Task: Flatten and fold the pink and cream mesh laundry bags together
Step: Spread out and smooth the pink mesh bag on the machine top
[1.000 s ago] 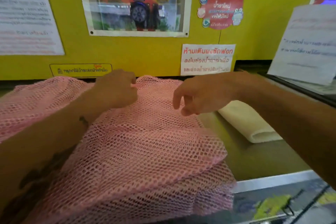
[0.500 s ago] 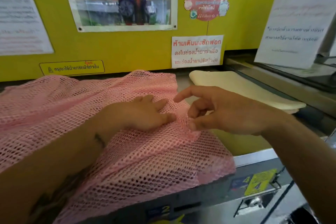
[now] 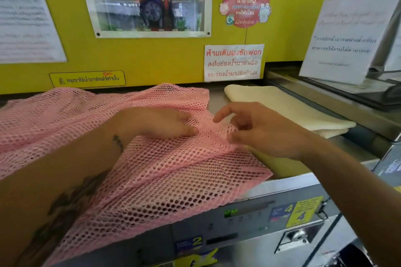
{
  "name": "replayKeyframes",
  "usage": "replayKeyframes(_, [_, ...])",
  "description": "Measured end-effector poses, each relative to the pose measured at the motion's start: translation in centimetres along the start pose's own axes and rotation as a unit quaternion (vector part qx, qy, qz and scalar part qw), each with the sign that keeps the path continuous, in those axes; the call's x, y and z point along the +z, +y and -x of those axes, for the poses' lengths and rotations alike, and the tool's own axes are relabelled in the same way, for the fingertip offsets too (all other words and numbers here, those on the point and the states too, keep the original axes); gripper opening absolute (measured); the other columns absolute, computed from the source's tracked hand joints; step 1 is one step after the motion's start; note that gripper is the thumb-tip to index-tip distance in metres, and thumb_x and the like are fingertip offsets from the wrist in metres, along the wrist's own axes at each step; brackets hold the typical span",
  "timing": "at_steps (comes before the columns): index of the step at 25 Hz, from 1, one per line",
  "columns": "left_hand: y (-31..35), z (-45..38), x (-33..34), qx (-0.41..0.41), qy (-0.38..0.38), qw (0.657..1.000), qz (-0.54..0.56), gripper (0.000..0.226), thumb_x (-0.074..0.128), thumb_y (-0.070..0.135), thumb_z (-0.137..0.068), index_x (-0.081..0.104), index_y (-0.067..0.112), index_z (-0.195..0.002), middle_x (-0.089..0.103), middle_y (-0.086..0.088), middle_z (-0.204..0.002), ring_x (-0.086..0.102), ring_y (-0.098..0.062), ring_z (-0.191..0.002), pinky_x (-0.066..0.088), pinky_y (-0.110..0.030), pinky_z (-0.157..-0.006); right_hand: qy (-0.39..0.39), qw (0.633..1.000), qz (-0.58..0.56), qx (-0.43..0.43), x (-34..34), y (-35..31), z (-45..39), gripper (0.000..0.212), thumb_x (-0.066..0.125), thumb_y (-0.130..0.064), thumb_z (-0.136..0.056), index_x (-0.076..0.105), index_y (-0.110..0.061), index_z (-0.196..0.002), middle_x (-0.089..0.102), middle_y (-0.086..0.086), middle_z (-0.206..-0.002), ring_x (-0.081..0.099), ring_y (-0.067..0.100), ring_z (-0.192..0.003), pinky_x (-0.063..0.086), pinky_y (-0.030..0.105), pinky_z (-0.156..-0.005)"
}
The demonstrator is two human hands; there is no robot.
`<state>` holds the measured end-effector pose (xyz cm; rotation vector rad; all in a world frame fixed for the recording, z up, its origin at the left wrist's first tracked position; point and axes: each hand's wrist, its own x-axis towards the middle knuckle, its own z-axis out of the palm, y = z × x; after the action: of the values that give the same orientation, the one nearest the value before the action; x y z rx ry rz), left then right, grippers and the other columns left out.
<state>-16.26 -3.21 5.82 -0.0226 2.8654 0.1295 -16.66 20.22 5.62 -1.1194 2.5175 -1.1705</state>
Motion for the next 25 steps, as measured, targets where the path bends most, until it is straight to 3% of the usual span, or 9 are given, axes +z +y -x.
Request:
replayKeyframes(3, [-0.1, 1.4, -1.8, 0.012, 0.038, 0.998, 0.042, 0.07, 0.037, 0.07, -0.088, 0.018, 0.045, -0.151, 0.014, 0.008, -0.163, 0.016, -0.019, -0.149, 0.013, -0.043, -0.119, -0.038, 0.991, -0.122, 0.033, -1.9, -0.8, 0.9, 0.027, 0.06, -0.003, -0.089, 0.067, -0.022, -0.106, 0.054, 0.007, -0.065, 0.049, 0.017, -0.054, 0.038, 0.024, -0.048])
replayKeyframes(7, [1.1, 4.7, -2.8, 0.088, 0.081, 0.987, 0.107, 0.06, 0.047, 0.068, -0.084, 0.037, 0.049, -0.14, 0.037, 0.016, -0.151, 0.04, -0.012, -0.137, 0.033, -0.036, -0.108, -0.208, 0.974, 0.005, 0.093, -3.1, -0.8, 2.8, 0.024, 0.061, -0.016, -0.094, 0.062, -0.029, -0.114, 0.067, 0.007, -0.064, 0.057, 0.018, -0.05, 0.041, 0.025, -0.048])
replayKeyframes(10, [2.7, 6.4, -2.0, 0.114, 0.049, 0.987, 0.099, 0.055, 0.047, 0.069, -0.083, 0.043, 0.049, -0.134, 0.042, 0.018, -0.146, 0.042, -0.009, -0.133, 0.034, -0.036, -0.106, -0.09, 0.988, 0.077, 0.098, -3.4, 0.2, 2.5, 0.021, 0.065, -0.025, -0.092, 0.062, -0.032, -0.111, 0.071, 0.005, -0.067, 0.062, 0.017, -0.056, 0.052, 0.036, -0.06])
replayKeyframes(13, [3.1, 5.6, -0.1, 0.066, 0.043, 0.996, 0.045, 0.067, 0.041, 0.069, -0.086, 0.028, 0.044, -0.147, 0.018, 0.012, -0.161, 0.021, -0.016, -0.147, 0.018, -0.042, -0.116, 0.085, 0.988, 0.127, 0.01, -2.3, 0.6, 1.2, 0.025, 0.067, -0.03, -0.088, 0.062, -0.036, -0.112, 0.069, -0.007, -0.09, 0.064, 0.013, -0.082, 0.052, 0.037, -0.077])
replayKeyframes(14, [3.0, 5.1, 0.6, 0.05, 0.031, 0.998, 0.025, 0.071, 0.038, 0.071, -0.087, 0.02, 0.043, -0.15, 0.01, 0.009, -0.163, 0.014, -0.018, -0.149, 0.014, -0.044, -0.118, 0.08, 0.983, 0.166, -0.018, -1.7, 0.6, 0.9, 0.032, 0.066, -0.032, -0.088, 0.059, -0.036, -0.119, 0.066, -0.009, -0.106, 0.062, 0.011, -0.095, 0.049, 0.034, -0.085])
replayKeyframes(16, [2.5, 4.6, 1.8, 0.038, -0.002, 0.999, 0.007, 0.076, 0.036, 0.072, -0.087, 0.012, 0.041, -0.152, 0.004, 0.007, -0.165, 0.008, -0.02, -0.15, 0.012, -0.044, -0.12, -0.056, 0.964, 0.257, -0.033, -0.7, 0.5, 0.2, 0.047, 0.061, -0.039, -0.091, 0.049, -0.035, -0.136, 0.053, -0.011, -0.135, 0.049, 0.008, -0.121, 0.04, 0.032, -0.104])
replayKeyframes(18, [1.7, 5.0, 1.8, 0.062, 0.026, 0.996, 0.059, 0.068, 0.044, 0.063, -0.091, 0.023, 0.039, -0.151, 0.018, 0.008, -0.162, 0.021, -0.015, -0.147, 0.019, -0.037, -0.118, -0.17, 0.934, 0.315, 0.009, -0.9, 0.2, -0.3, 0.052, 0.057, -0.042, -0.093, 0.042, -0.034, -0.143, 0.044, -0.012, -0.146, 0.043, 0.008, -0.129, 0.033, 0.031, -0.111])
replayKeyframes(22, [-1.1, 7.7, 0.0, 0.074, 0.13, 0.97, 0.191, 0.045, 0.055, 0.048, -0.093, 0.046, 0.043, -0.137, 0.05, 0.015, -0.141, 0.049, -0.003, -0.124, 0.038, -0.033, -0.107, -0.121, 0.941, 0.317, 0.008, -2.3, -1.9, -2.3, 0.045, 0.058, -0.039, -0.093, 0.046, -0.039, -0.137, 0.049, -0.014, -0.141, 0.046, 0.005, -0.121, 0.037, 0.027, -0.103])
replayKeyframes(25, [-5.0, 9.7, -0.7, 0.04, 0.202, 0.959, 0.196, 0.038, 0.058, 0.04, -0.093, 0.054, 0.039, -0.131, 0.059, 0.014, -0.128, 0.055, -0.001, -0.112, 0.043, -0.029, -0.1, -0.085, 0.947, 0.299, -0.076, -0.1, -3.6, -4.8, 0.057, 0.057, -0.046, -0.093, 0.034, -0.042, -0.145, 0.032, -0.019, -0.153, 0.028, 0.004, -0.139, 0.023, 0.03, -0.116])
